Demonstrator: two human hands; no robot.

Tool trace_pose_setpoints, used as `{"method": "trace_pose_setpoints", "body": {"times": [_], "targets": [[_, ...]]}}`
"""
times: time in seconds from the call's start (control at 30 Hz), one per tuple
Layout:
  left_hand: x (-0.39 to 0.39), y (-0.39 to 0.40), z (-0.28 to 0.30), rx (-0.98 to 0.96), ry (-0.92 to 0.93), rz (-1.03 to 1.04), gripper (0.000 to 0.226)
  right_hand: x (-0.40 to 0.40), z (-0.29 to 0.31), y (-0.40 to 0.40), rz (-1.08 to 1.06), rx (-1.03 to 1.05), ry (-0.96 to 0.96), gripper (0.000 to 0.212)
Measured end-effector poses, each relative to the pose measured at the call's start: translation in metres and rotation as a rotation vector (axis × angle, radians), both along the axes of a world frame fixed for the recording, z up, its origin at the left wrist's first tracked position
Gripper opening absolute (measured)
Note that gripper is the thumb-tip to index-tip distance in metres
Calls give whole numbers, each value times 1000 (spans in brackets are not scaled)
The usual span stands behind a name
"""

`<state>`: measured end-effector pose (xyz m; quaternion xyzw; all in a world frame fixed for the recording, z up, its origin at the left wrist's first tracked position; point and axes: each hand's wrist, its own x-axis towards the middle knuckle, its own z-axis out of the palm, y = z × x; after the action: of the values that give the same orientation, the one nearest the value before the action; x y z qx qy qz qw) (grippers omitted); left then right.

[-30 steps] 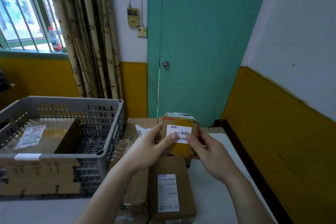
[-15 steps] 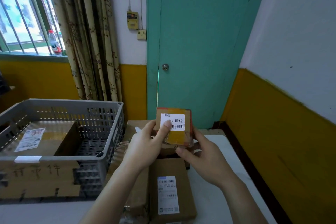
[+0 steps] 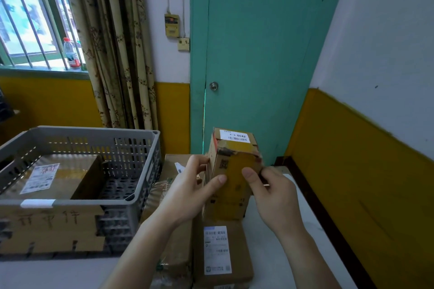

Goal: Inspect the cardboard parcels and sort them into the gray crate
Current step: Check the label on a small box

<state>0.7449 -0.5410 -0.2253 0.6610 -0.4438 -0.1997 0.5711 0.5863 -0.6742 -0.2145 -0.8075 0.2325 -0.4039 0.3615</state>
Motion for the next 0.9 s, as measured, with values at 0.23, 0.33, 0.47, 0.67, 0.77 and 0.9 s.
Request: {"method": "trace_pose_setpoints", "body": {"times": [0.23, 0.33, 0.47, 0.67, 0.77, 0.9], "targets": [[-3, -2, 6, -54, 67, 148, 54, -2, -7, 8, 328, 332, 120, 72], [-4, -3, 8, -10, 63, 199, 58, -1, -11, 12, 341, 412, 107, 68], [1, 4, 3, 77, 200, -31, 77, 1, -10, 10, 272, 393, 65, 52], [-6, 3, 3, 102, 247, 6, 91, 0, -4, 10, 295, 457, 89, 47], [-3, 2, 4, 131, 322, 95, 81, -2, -9, 15, 371, 431, 102, 59], [-4, 4, 6, 188, 401, 109, 82, -4, -14, 17, 361, 374, 94, 54]]}}
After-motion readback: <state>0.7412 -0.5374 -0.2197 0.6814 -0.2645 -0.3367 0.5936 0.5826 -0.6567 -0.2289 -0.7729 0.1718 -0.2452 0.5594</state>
